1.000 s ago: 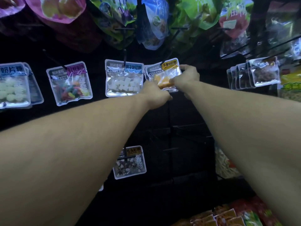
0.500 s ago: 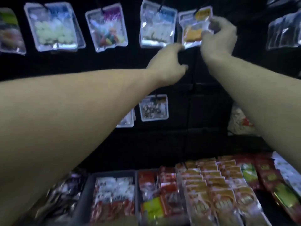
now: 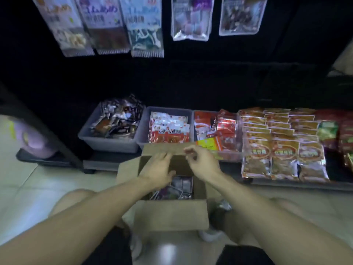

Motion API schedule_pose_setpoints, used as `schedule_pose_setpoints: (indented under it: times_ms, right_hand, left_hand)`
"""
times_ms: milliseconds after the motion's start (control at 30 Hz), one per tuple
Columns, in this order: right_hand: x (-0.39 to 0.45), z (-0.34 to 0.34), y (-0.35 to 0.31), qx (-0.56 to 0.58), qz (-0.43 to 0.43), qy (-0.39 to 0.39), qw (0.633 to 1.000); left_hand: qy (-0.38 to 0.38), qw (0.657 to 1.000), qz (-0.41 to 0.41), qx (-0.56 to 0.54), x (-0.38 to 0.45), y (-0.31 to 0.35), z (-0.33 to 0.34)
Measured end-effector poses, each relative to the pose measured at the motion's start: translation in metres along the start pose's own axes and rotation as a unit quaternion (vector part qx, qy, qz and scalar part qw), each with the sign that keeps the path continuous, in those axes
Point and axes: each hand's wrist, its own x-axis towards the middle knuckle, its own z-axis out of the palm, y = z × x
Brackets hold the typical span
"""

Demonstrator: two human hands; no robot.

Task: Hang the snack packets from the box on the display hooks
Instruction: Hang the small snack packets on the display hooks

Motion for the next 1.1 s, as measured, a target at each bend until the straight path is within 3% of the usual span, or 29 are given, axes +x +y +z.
schedule_pose_setpoints:
  times_ms: [100, 200, 267, 433, 667, 1000, 1100]
  right_hand:
    - [-0.023, 0.054, 0.030, -0.079, 0.014, -0.140, 0.987]
    - [-0.013, 0.071, 0.042, -0.148, 0.031, -0.208, 0.966]
    - [-0.017, 0.093, 0.049, -0.184, 0.053, -0.253, 0.948]
    - [0.014, 0.141, 0.075, -0.258, 0.014, -0.308, 0.915]
    - [0.069, 0.220, 0.093, -0.346, -0.093, -0.362, 0.860]
    - [0.087, 0.263, 0.105, -0.433, -0.003, -0.457, 0.777]
    - [0.085, 0.272, 0.093, -0.507, -0.139, -0.469, 0.710]
  left_hand:
    - [-0.116, 0.992, -0.052, 0.012, -0.020, -0.032, 0.045]
    - [-0.261, 0.963, -0.064, 0.025, -0.032, -0.040, 0.068]
    - [-0.318, 0.944, -0.073, 0.047, -0.035, -0.046, 0.083]
    - [-0.286, 0.955, -0.042, 0.063, -0.032, -0.057, 0.094]
    - [-0.302, 0.950, -0.040, 0.071, -0.024, -0.064, 0.108]
    - [-0.300, 0.944, -0.066, 0.124, -0.021, -0.047, 0.108]
    - [-0.283, 0.950, -0.070, 0.113, -0.022, -0.048, 0.113]
